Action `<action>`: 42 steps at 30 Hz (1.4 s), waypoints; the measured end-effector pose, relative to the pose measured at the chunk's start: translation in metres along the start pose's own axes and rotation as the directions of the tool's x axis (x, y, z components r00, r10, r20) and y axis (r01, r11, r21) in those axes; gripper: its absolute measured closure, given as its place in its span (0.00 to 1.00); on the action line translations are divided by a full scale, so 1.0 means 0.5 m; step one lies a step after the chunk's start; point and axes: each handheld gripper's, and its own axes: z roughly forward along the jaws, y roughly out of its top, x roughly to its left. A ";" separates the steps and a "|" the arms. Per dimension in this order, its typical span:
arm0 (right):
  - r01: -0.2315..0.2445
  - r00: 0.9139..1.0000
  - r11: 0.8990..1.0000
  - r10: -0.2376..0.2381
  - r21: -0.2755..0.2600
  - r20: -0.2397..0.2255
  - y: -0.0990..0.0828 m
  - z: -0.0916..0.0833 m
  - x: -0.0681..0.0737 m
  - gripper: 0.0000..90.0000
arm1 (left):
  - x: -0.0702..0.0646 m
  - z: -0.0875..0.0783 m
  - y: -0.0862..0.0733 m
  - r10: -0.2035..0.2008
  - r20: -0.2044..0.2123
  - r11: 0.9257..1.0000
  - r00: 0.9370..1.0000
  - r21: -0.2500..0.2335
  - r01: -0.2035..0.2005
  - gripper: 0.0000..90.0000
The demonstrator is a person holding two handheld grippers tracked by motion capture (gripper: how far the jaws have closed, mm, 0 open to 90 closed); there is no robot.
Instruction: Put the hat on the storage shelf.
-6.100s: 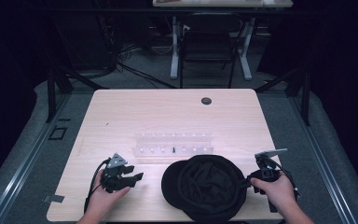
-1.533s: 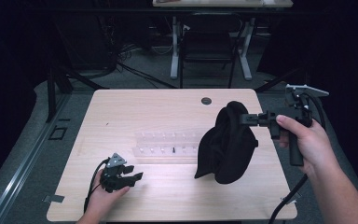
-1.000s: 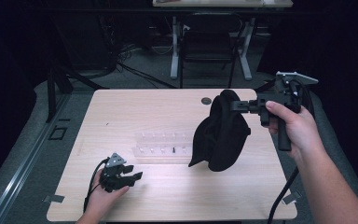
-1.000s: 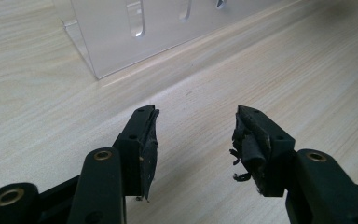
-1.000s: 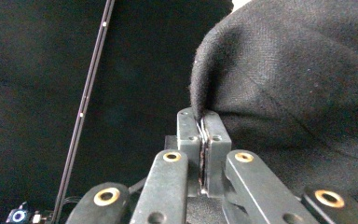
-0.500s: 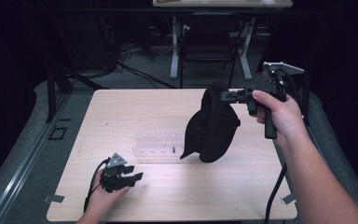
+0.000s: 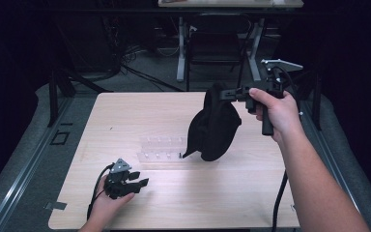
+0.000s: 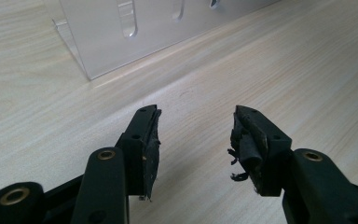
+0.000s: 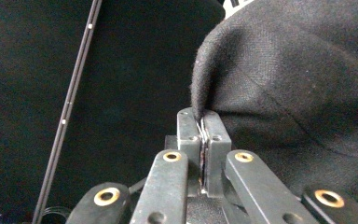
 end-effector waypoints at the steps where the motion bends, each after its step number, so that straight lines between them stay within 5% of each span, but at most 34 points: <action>1: 0.005 1.000 1.000 -0.005 0.003 0.002 0.002 0.002 0.000 0.99 | 0.000 0.000 0.000 0.000 0.000 1.000 1.000 0.001 0.000 0.56; 28: 0.010 0.999 0.999 -0.012 0.041 0.037 0.029 0.074 -0.023 0.99 | 0.002 0.002 0.005 -0.011 0.003 1.000 1.000 -0.009 0.011 0.55; 42: 0.024 1.000 0.998 -0.024 0.059 0.000 0.021 0.102 -0.014 0.99 | -0.015 -0.006 0.018 0.023 0.023 0.999 0.999 -0.037 -0.022 0.56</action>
